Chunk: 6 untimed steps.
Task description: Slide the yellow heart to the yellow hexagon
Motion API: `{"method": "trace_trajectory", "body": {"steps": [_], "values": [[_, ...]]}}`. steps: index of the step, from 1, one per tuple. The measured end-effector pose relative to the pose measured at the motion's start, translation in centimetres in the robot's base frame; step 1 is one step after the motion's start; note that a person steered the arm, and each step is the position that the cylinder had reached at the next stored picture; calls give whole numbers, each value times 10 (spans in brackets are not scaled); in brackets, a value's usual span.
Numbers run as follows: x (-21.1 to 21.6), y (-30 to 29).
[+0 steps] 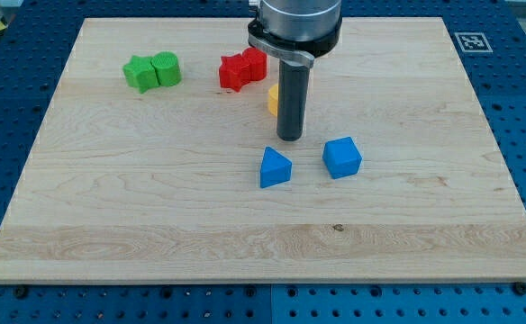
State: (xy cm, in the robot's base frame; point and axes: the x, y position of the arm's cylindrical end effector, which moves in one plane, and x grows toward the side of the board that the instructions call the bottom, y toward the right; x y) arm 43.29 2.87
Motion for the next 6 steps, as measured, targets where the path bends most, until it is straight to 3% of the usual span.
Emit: {"method": "trace_trajectory", "body": {"steps": [4, 6], "values": [[-20, -29], [-64, -22]]}}
